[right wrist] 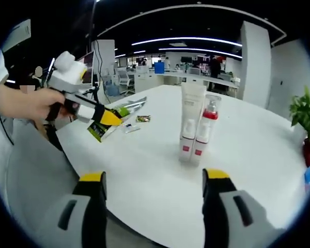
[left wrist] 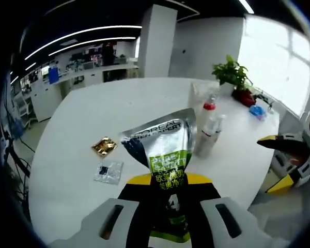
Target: Arrange the skincare products in the storage area until every visible bottle or jar stands upright without overlapping.
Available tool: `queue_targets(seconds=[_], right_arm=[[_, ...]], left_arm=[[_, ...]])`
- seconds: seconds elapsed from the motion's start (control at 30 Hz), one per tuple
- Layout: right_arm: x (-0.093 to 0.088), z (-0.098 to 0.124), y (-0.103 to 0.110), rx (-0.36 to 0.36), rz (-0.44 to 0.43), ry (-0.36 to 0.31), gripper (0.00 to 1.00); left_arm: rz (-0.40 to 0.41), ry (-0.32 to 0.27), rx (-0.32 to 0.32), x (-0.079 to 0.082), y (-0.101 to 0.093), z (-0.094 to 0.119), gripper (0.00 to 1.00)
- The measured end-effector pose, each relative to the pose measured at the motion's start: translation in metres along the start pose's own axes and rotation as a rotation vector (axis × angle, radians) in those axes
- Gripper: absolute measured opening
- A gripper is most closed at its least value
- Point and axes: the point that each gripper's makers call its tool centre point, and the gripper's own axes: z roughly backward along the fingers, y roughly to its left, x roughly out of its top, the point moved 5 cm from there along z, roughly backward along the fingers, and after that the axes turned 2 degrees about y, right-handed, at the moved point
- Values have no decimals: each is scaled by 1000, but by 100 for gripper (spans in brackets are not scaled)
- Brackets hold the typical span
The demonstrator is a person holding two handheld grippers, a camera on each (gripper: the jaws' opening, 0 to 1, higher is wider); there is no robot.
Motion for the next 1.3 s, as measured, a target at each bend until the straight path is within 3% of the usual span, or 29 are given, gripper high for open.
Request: queue_targets(seconds=[0.13,0.3,0.5,0.63,0.97,1.13,1.3], right_arm=[[1,0,0,0,-4,1,76],[6,2,0,43,-116,-33,71],[15,6,7,77,-144,-64,70],[33,7,21,128,-240,-147,70],[79,2,46,237,-363,-294,65],[92,-6,49,277,-479,-359,52],[96,-9,51,290,-507,-386,35]], left_arm=[[-29,-13,-17,-1,-8,10,18],[-78,-26,-37,-1,-17,22,18],[-100,-48,-65,0,-24,36,18],[-101,-62,-80,-2,-30,44,18],[-138,-85,-108,-2,-40,57,18],[-158,-116,-137,1,-50,64,18],[-188,-141,-157,5,-58,68,18]])
